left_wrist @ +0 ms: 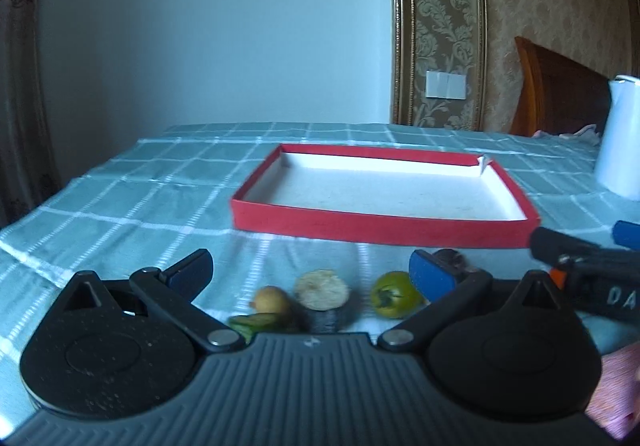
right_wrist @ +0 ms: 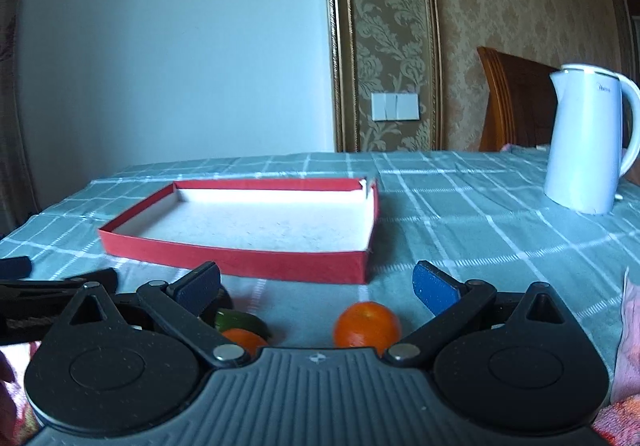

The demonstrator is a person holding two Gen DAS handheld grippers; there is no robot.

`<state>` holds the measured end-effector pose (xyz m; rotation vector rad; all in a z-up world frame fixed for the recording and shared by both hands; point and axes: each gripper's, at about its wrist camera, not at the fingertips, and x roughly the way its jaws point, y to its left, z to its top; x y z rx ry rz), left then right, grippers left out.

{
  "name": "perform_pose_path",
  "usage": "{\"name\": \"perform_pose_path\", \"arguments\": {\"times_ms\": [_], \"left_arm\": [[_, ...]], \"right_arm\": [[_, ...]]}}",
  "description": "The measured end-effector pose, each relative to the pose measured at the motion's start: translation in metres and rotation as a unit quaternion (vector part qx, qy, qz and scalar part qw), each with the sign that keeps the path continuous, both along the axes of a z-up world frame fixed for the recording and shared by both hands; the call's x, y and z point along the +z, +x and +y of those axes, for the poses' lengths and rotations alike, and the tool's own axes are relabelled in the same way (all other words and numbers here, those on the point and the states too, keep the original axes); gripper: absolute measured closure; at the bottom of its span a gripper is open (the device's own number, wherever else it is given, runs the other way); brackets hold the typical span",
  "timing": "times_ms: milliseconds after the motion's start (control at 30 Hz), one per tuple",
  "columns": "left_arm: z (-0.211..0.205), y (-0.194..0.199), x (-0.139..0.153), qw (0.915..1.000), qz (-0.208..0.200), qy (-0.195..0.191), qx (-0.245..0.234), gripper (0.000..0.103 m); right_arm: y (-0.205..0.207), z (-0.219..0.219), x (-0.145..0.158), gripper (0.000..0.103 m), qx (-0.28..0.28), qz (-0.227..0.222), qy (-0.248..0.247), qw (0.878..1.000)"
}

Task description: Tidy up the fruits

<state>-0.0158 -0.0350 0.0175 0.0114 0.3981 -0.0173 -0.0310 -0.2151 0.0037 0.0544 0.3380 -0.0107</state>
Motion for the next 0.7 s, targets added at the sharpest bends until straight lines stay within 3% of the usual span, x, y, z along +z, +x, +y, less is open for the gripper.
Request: {"name": "perform_pose_path", "arguments": {"times_ms": [300,533,700], "left_arm": [[-0.001,0.006,-0.014,0.9999,0.012,-0.004,0.007,0.000],[-0.007,0.004,-0.016,0.9998,0.008,0.018,-0.005,0.000],[-0.002,0.009,-0.017,0.9998,0.019,0.001,0.001,0.000]], "right_arm": [[-0.001,0.001,-0.010,0.000,-0.002,0.004,0.012,1.000],[-0.003,-0.004,-0.010,0.000,-0.006,-0.002,0.031,0.999],[-0.002,-0.003,-0.010,0.000,-0.003,-0.003,0.036,0.999]]}}
